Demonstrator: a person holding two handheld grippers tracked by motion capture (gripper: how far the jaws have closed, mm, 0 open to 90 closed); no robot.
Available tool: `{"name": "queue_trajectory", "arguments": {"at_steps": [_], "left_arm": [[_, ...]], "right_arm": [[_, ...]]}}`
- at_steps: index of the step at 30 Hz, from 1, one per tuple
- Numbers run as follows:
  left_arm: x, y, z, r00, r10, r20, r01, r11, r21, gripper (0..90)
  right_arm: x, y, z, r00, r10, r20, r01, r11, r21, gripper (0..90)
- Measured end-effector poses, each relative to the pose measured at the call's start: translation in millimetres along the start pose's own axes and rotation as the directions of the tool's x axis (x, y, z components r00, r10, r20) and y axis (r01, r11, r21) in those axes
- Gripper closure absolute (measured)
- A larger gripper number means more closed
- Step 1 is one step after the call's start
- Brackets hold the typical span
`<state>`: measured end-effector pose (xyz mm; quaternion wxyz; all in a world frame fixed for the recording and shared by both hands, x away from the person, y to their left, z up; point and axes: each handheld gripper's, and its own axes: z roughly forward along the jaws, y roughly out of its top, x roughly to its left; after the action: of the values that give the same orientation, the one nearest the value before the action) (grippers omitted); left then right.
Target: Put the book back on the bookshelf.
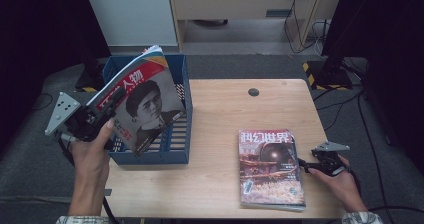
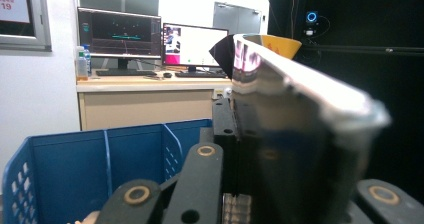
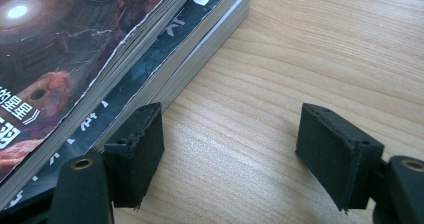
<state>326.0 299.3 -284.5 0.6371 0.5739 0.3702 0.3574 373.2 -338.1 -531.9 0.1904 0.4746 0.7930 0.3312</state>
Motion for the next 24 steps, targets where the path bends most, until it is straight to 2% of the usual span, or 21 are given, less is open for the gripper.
{"name": "queue_trajectory", "arguments": {"at_steps": [10,24], "left_arm": [[14.3,3.0,-11.5,0.9989,-0.01,-0.045,0.01,0.9999,-0.01,86.7],[23.6,-2.5,-23.3,0.9978,-0.022,-0.063,0.021,0.9997,-0.008,86.7]], "right_arm": [[0.1,-0.1,0.1,1.0,0.001,0.002,-0.001,1.0,-0.002,27.1],[0.1,-0.6,-0.2,1.0,0.0,0.002,0.0,1.0,-0.001,27.2]]}}
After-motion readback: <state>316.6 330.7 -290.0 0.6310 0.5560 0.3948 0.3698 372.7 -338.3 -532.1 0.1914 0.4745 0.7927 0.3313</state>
